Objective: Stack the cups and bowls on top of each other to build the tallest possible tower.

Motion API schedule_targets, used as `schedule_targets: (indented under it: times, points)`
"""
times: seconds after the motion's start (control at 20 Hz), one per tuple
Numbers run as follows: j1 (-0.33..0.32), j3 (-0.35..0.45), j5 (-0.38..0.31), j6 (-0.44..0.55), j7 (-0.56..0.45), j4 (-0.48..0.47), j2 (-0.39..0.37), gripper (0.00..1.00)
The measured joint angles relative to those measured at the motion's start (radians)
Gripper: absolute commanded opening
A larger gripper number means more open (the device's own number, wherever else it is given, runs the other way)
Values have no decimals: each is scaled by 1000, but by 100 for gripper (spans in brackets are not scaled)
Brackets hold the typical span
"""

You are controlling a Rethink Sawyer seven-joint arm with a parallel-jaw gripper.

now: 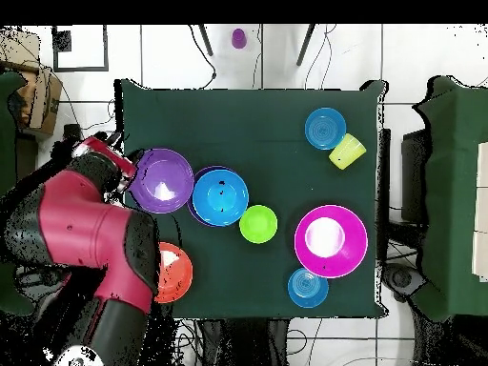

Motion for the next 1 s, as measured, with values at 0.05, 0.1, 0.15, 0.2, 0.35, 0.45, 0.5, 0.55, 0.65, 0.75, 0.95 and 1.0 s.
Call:
schedule_targets:
  times: [0.05, 0.1, 0.15, 0.2, 0.35, 0.45, 0.5, 0.55, 0.65, 0.75, 0.95, 1.0]
  points:
    - [-14, 1, -8, 3, 0, 4, -19, 100]
    - [-52, 8, -33, 4, 0, 17, -66, 100]
    - [-72, 12, -46, 4, 0, 23, -88, 100]
    - [-92, 17, -58, 4, 0, 30, -109, 100]
    - [-151, 38, -95, 4, 0, 53, -167, 100]
    - [-183, 54, -117, 4, 0, 67, -194, 100]
    - [-190, 59, -122, 4, 0, 71, -201, 100]
    - [-220, 78, -145, 4, 0, 85, -225, 100]
    - [-253, 103, -173, 4, 0, 103, -251, 100]
    - [-280, 126, -199, 4, 0, 118, -270, 100]
    - [-347, 195, -276, -19, 0, 151, -304, 100]
    - [-357, 207, -291, -27, 0, 156, -307, 100]
